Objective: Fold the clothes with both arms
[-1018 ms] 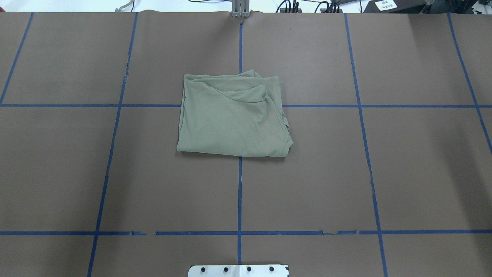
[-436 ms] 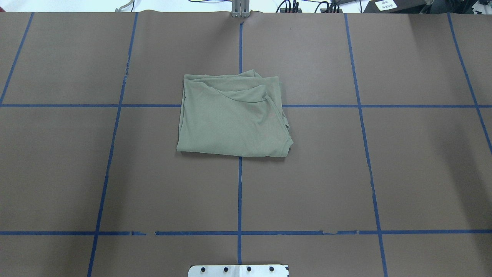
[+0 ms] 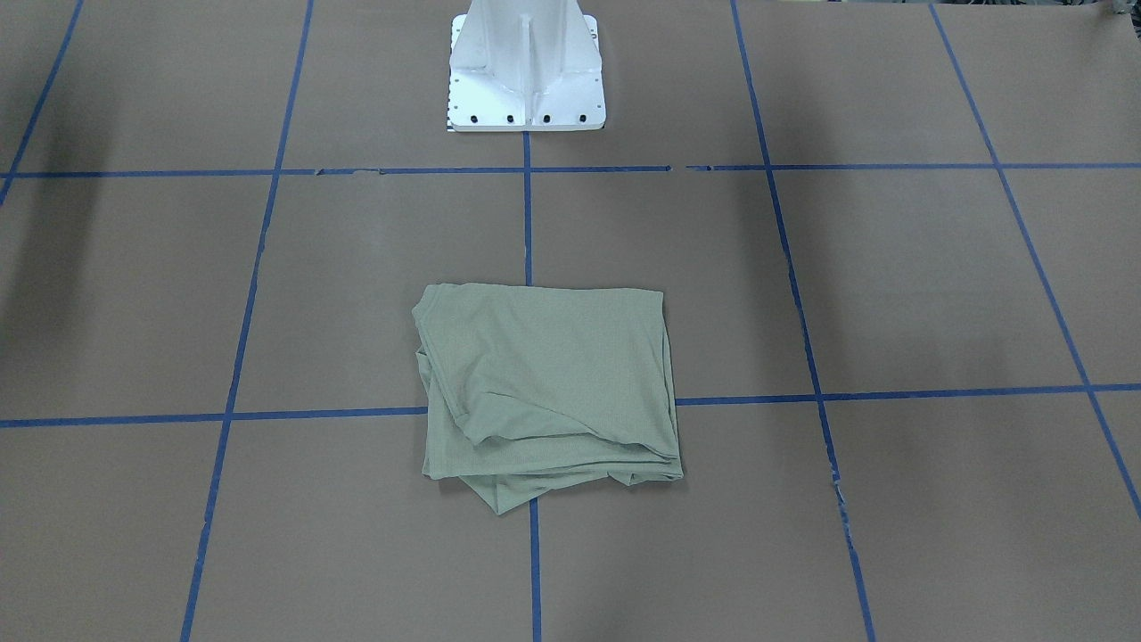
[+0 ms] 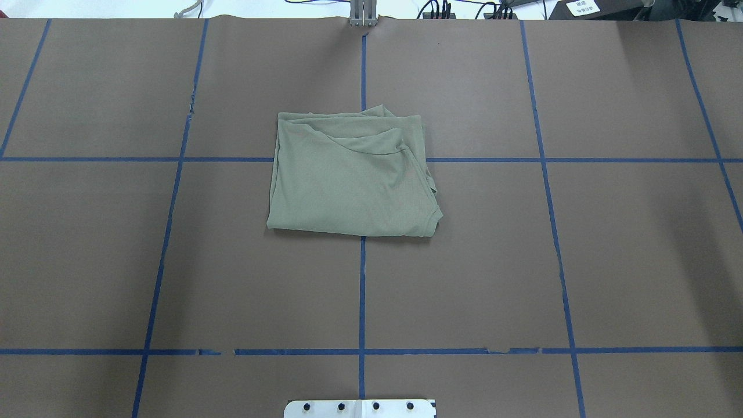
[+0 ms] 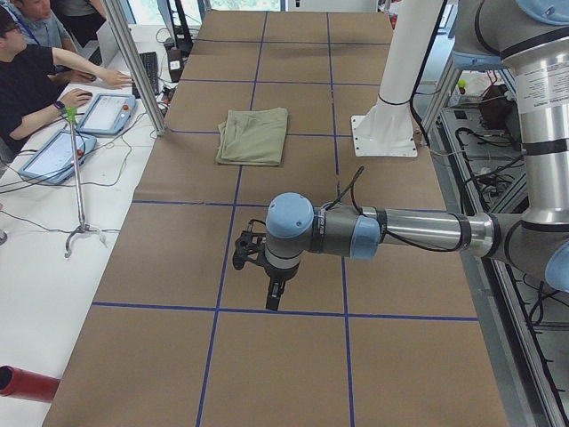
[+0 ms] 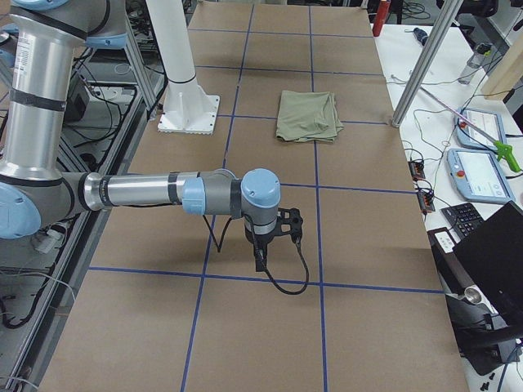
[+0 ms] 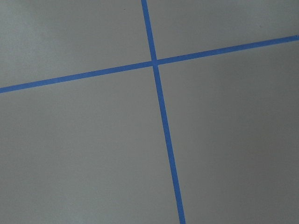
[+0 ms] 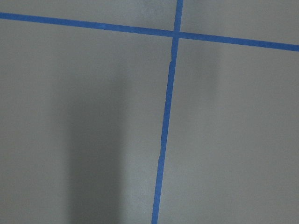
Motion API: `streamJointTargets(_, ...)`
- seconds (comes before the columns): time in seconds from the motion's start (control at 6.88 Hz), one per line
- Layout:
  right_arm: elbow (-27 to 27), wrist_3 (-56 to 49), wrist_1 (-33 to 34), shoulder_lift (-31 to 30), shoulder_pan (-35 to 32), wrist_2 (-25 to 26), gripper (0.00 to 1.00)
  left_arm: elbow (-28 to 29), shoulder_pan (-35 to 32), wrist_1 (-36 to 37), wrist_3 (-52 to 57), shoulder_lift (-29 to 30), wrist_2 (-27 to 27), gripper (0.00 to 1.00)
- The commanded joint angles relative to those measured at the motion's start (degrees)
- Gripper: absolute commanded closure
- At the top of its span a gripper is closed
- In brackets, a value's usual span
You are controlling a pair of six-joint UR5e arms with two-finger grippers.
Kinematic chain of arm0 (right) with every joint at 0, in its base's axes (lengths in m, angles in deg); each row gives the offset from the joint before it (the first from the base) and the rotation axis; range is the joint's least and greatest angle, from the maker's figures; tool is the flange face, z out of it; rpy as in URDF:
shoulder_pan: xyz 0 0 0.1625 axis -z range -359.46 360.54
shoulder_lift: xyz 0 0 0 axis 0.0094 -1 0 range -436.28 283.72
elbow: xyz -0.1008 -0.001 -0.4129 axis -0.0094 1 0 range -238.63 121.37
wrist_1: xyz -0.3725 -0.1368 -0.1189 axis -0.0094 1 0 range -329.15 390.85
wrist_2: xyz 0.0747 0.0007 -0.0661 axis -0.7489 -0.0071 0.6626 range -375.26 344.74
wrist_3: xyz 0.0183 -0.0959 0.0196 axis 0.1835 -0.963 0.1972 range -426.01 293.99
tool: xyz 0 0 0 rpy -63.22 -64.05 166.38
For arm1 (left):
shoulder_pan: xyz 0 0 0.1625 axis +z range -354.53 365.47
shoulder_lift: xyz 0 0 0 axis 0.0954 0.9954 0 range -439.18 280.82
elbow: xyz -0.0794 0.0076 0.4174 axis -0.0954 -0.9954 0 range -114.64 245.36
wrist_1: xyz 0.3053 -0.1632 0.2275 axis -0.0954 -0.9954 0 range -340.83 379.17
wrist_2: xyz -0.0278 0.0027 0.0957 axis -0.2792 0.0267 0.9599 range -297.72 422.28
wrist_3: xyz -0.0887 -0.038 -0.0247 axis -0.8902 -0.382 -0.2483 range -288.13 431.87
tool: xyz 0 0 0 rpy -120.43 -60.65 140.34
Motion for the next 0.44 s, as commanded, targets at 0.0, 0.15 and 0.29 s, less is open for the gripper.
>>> streamJointTargets(0.0, 0.0, -0.01, 0.0, -0.13, 0.0, 0.03, 0.0, -0.04, 0.0, 0.0, 0.0, 0.0, 0.0, 0.0)
streamJointTargets(0.15, 0.0, -0.01, 0.0, -0.13, 0.0, 0.03, 0.0, -0.04, 0.0, 0.0, 0.0, 0.0, 0.0, 0.0)
streamJointTargets(0.29, 0.18, -0.01, 0.0, -0.21, 0.0, 0.03, 0.0, -0.04, 0.0, 0.0, 0.0, 0.0, 0.0, 0.0)
